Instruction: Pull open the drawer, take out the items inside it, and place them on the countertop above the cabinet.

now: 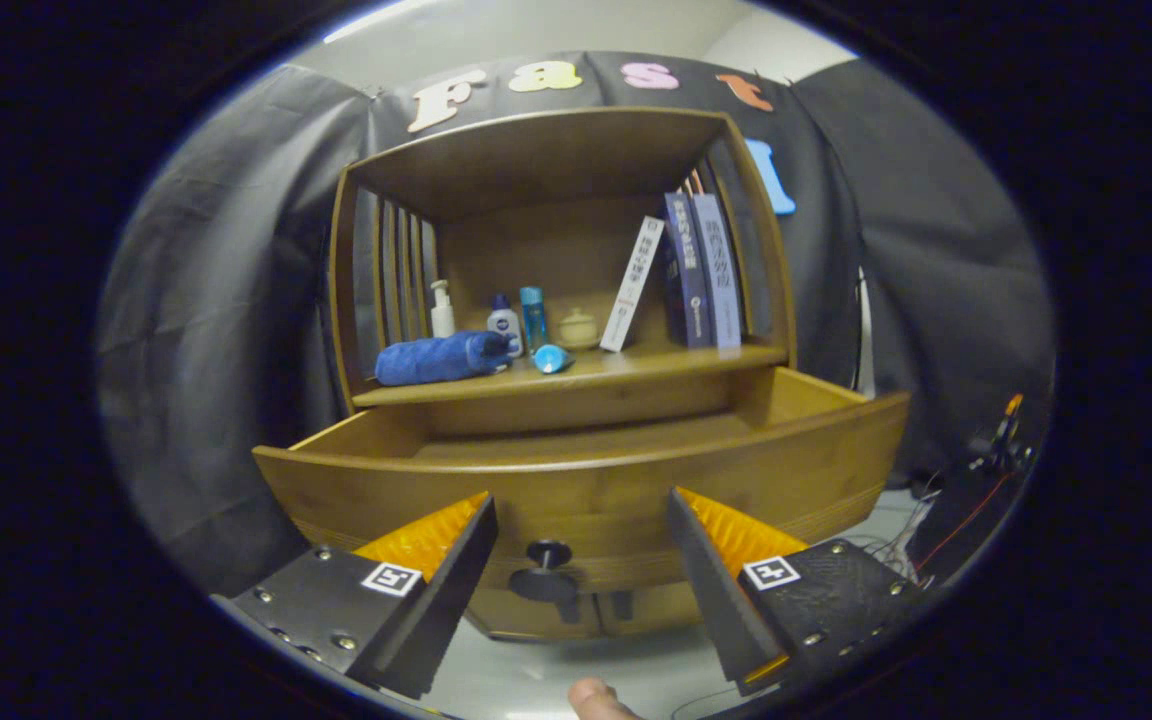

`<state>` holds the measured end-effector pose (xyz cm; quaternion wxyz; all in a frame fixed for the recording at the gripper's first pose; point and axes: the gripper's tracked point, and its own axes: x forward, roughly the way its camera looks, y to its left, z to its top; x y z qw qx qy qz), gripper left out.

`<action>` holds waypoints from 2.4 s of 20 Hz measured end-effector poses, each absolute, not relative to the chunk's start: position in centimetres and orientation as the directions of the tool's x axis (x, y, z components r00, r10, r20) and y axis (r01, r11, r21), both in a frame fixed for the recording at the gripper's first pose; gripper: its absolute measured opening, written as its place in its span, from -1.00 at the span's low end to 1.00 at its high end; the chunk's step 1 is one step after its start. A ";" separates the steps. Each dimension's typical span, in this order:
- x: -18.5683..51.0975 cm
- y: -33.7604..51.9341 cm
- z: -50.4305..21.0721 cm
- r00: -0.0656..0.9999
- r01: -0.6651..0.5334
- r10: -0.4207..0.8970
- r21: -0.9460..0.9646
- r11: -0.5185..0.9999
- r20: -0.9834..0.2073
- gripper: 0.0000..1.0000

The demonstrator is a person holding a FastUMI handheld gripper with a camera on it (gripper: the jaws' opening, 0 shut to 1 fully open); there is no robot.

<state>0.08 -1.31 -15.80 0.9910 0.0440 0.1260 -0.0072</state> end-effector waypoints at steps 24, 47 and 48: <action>8.8 -1.6 -18.8 0.969 0.049 -0.030 0.075 0.996 -0.245 0.97; 17.7 -0.9 -20.2 0.989 0.043 -0.047 -0.035 0.998 -0.142 0.98; 17.7 -0.9 -20.2 0.988 0.043 -0.050 -0.050 0.998 -0.145 0.98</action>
